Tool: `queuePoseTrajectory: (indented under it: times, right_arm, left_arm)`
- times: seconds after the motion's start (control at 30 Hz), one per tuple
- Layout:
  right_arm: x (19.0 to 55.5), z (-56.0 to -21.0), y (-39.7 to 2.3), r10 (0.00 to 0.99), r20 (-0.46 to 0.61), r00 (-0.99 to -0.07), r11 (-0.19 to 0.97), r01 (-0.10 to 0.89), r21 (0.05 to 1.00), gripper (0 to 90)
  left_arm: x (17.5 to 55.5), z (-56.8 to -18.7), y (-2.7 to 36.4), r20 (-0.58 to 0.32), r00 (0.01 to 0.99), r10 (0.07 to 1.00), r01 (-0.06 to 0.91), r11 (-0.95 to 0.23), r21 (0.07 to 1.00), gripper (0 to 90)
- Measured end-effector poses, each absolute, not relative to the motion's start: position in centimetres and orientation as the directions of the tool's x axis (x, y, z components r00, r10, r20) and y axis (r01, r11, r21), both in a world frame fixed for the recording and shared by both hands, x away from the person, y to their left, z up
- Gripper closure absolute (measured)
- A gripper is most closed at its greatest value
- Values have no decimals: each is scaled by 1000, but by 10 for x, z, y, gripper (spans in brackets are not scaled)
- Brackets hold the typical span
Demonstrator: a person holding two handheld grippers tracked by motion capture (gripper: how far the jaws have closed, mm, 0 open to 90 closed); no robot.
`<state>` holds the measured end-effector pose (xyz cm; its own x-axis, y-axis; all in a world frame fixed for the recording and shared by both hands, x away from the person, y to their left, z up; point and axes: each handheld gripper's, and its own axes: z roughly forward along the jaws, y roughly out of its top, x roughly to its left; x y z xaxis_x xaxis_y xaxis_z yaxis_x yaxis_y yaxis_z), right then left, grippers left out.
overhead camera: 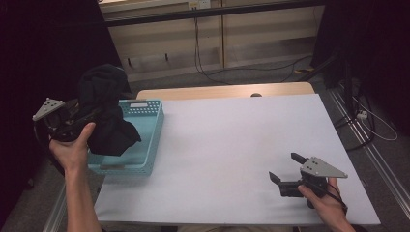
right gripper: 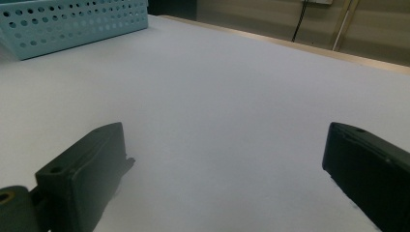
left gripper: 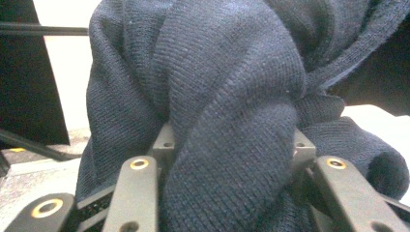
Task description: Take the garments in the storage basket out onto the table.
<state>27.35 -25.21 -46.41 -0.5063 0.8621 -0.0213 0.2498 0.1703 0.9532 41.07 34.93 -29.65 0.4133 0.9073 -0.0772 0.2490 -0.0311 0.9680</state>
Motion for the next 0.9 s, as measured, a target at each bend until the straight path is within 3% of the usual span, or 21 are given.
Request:
queuePoseTrajectory:
  times: [0.9]
  right_arm:
    - [275, -465, -250, 860, -25, -509, 177, 253, 951, 15]
  left_arm:
    - [395, -270, 308, -55, 505, 862, 200, -54, 978, 544]
